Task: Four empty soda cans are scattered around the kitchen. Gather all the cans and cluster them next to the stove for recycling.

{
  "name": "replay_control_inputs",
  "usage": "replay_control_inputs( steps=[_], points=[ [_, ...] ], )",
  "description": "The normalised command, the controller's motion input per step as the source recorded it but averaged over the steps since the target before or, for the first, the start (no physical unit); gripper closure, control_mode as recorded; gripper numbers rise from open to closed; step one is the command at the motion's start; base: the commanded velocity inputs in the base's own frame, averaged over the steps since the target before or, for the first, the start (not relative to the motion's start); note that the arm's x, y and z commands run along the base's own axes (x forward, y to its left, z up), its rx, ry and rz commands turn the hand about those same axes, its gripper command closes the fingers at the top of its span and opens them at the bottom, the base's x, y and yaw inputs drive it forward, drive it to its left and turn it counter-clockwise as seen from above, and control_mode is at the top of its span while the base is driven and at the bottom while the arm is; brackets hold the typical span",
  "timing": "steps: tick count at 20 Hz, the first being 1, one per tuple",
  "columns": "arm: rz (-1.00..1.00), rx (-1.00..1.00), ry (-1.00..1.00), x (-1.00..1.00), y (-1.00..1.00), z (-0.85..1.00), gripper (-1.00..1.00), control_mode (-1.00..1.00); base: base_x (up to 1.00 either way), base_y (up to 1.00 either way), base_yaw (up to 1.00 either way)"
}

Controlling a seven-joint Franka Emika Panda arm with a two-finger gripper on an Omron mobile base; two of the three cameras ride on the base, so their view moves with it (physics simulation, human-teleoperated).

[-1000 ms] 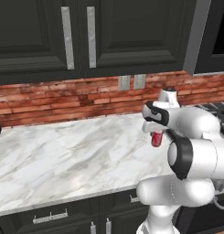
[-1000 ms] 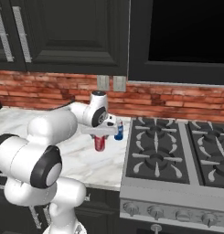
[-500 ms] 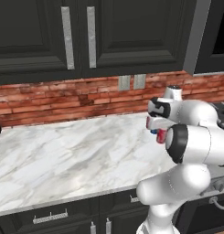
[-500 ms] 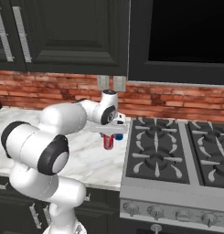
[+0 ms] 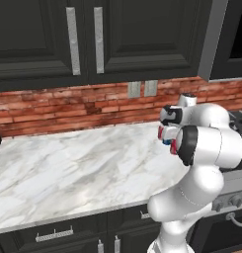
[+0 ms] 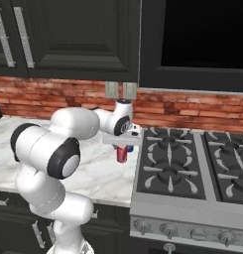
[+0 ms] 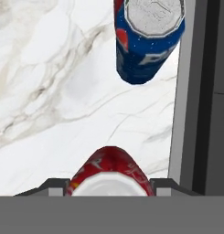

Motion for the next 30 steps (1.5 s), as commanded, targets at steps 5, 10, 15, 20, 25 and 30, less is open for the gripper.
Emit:
replay_control_inputs(
  steps=[5, 10, 15, 20, 25, 30],
  points=[
    [0.0, 0.0, 0.0, 0.16, -0.07, -0.16, 1.0, -1.0, 0.0, 0.0, 0.0],
    [0.0, 0.0, 0.0, 0.14, -0.05, -0.09, 1.0, -1.0, 0.0, 0.0, 0.0],
    [0.0, 0.0, 0.0, 0.18, 0.0, -0.02, 1.0, -1.0, 0.0, 0.0, 0.0],
    [0.0, 0.0, 0.0, 0.11, -0.03, -0.02, 1.0, -1.0, 0.0, 0.0, 0.0],
    [0.0, 0.0, 0.0, 0.07, 0.0, -0.02, 1.0, -1.0, 0.0, 0.0, 0.0],
    [0.0, 0.0, 0.0, 0.0, 0.0, -0.03, -1.0, -1.0, 0.0, 0.0, 0.0]
  ],
)
